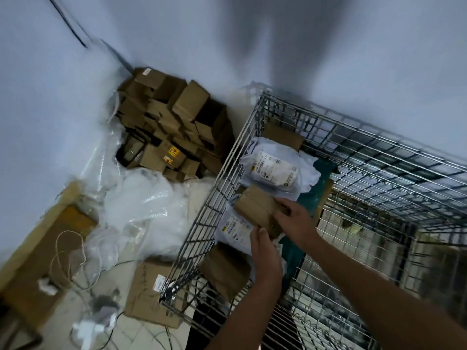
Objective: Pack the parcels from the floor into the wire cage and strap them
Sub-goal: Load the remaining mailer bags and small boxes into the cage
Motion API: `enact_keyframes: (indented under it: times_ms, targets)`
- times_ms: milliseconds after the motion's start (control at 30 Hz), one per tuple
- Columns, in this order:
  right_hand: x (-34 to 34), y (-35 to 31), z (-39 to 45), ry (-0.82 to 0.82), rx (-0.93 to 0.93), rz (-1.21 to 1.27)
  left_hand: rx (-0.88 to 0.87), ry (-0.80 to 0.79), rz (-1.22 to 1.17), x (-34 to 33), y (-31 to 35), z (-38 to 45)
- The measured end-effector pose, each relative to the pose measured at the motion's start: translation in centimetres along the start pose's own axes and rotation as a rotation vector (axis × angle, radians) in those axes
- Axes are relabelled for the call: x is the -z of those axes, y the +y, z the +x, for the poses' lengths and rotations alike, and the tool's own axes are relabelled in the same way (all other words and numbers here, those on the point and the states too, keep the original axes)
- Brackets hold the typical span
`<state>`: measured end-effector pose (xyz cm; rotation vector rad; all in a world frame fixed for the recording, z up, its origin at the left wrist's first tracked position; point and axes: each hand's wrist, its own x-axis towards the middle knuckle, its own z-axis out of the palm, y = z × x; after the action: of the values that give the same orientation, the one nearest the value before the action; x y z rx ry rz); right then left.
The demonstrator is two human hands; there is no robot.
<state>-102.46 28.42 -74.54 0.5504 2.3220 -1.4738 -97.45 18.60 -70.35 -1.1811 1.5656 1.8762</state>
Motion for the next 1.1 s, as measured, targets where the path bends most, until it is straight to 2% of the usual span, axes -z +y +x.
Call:
enact_keyframes:
  times_ms: [167,333,400,533,667,767,900,1000,1100]
  targets:
    - [-2.0,-0.5,0.3,0.066,0.055,-0.053,0.13,-0.082,-0.028,0.6,1.0,3.1]
    - [-2.8,-1.5,0.2,0.085,0.144,-0.25,0.194,-0.135,0.06,0.9,2.4,4.4]
    - [-3.1,-2.6,0.1,0.133,0.172,-0.191,0.088,-0.131,0.173,1.4,3.4,4.4]
    - [-3.0,-5.5,0.8,0.139,0.139,0.017,-0.269,-0.088,0.476,1.6,7.4,3.3]
    - [-1.9,-9.4,3.5,0.231,0.107,0.021,-0.481,-0.151,0.56,0.2,13.5,3.2]
    - [-1.4,-12.7,5.6,0.195,0.151,0.06,-0.597,-0.159,0.584,-0.7,17.8,3.4]
    - [-2.7,-17.3,6.5,0.183,0.263,0.082,-0.654,-0.131,0.593,1.1,22.2,4.3]
    - [-5.2,-20.2,6.4,0.165,0.299,0.063,-0.611,-0.076,0.542,4.9,24.0,6.0]
    - [-9.5,-22.9,6.4,0.066,0.285,0.065,-0.553,-0.022,0.419,10.6,24.8,8.3]
